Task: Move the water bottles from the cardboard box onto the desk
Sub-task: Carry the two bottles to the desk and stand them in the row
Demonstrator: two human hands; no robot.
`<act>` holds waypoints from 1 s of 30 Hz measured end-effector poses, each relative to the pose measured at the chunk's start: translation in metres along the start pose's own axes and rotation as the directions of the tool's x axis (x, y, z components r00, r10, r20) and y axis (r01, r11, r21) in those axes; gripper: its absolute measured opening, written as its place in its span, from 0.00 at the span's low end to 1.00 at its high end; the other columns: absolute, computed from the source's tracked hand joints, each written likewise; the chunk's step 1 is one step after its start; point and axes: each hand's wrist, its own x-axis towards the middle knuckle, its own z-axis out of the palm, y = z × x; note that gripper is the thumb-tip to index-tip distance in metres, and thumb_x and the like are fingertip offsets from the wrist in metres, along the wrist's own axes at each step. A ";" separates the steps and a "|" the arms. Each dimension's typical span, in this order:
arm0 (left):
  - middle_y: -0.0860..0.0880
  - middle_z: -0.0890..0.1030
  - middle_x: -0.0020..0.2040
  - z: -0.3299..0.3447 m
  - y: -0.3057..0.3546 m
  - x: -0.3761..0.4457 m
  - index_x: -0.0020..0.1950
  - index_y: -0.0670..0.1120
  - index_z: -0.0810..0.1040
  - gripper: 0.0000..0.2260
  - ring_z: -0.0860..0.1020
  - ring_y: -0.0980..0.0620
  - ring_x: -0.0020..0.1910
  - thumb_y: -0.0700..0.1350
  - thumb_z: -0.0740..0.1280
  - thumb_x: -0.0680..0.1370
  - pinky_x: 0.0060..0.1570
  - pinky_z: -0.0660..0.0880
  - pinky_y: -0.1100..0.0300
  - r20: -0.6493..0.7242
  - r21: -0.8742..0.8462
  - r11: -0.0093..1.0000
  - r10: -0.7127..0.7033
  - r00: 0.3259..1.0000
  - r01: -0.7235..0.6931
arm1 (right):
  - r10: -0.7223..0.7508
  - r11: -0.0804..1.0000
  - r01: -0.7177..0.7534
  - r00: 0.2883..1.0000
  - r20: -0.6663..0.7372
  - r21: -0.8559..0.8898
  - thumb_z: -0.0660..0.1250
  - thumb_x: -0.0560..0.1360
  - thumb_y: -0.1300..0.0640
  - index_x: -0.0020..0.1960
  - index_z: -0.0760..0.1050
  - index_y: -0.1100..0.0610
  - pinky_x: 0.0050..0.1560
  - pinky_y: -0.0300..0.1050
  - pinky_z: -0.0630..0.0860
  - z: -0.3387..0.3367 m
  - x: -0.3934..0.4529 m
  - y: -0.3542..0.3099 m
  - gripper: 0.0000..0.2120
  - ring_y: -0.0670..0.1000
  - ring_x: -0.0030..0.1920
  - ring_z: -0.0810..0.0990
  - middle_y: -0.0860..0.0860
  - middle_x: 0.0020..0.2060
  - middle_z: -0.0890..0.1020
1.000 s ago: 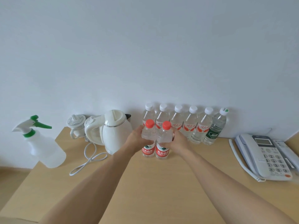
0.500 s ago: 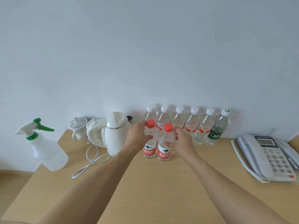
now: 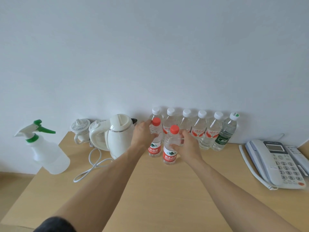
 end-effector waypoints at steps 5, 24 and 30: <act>0.44 0.79 0.51 -0.001 -0.001 0.001 0.63 0.44 0.77 0.21 0.76 0.45 0.52 0.44 0.78 0.72 0.46 0.67 0.59 0.010 0.017 1.000 -0.005 1.000 0.005 | -0.026 0.999 0.025 0.999 -0.025 -0.021 0.79 0.69 0.58 0.60 0.75 0.57 0.57 0.54 0.76 0.001 0.014 -0.006 0.23 0.55 0.55 0.79 0.52 0.53 0.81; 0.47 0.84 0.48 -0.006 0.004 0.003 0.64 0.50 0.81 0.25 0.81 0.46 0.51 0.49 0.80 0.69 0.51 0.78 0.54 -0.007 0.020 0.998 -0.066 0.998 0.066 | -0.090 0.996 0.089 0.995 -0.043 -0.023 0.79 0.69 0.57 0.59 0.75 0.56 0.46 0.43 0.67 0.005 0.030 -0.003 0.22 0.51 0.47 0.74 0.47 0.45 0.75; 0.47 0.84 0.48 -0.005 0.000 0.002 0.65 0.51 0.81 0.25 0.82 0.46 0.50 0.50 0.80 0.69 0.50 0.78 0.54 -0.019 -0.002 0.998 -0.068 0.997 0.068 | -0.091 0.996 0.091 0.996 -0.020 -0.027 0.79 0.69 0.58 0.60 0.75 0.56 0.47 0.44 0.69 0.003 0.030 -0.005 0.23 0.52 0.48 0.76 0.50 0.47 0.77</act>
